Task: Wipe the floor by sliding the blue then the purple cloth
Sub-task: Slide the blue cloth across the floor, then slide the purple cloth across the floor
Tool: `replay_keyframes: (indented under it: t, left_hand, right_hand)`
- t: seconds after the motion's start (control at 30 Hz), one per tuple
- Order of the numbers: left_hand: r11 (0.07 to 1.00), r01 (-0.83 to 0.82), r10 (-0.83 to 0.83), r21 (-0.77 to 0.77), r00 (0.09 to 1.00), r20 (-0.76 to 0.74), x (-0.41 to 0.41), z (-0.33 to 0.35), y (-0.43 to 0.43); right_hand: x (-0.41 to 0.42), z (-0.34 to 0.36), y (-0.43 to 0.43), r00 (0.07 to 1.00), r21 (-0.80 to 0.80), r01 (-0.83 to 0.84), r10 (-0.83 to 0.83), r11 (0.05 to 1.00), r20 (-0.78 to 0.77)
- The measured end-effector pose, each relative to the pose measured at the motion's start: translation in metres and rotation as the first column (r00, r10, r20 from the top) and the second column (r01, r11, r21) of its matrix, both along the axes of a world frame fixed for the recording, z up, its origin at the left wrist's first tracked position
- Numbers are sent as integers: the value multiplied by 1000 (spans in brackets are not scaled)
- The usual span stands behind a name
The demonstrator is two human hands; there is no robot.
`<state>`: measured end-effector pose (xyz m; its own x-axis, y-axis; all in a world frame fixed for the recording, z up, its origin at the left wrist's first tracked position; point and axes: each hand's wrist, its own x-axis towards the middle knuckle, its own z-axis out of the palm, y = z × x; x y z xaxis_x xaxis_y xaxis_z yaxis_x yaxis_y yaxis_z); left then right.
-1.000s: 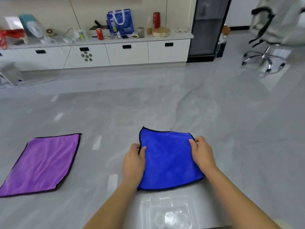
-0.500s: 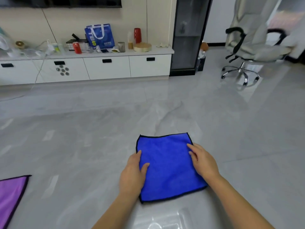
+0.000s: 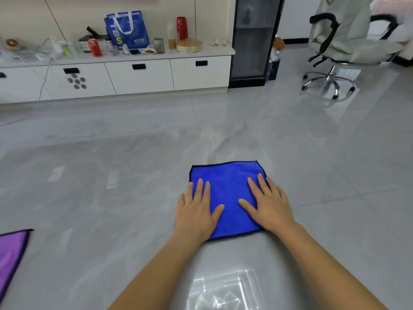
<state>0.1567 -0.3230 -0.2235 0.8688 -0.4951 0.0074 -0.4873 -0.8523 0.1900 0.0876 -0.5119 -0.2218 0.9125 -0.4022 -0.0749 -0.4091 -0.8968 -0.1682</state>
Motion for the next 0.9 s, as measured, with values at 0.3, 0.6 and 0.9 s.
replay_keyframes:
  t: [0.3, 0.6, 0.9]
  left_hand:
    - [998, 3, -13, -67, 989, -150, 4, 3, 27]
    - [964, -257, 251, -67, 964, -88, -24, 18, 220]
    - [681, -732, 720, 15, 666, -194, -3, 31, 458]
  right_hand:
    - [-13, 8, 34, 1000, 91, 3, -5, 996, 29]
    - [-12, 12, 224, 997, 382, -35, 7, 924, 75]
    - [34, 32, 446, 990, 601, -71, 130, 796, -56]
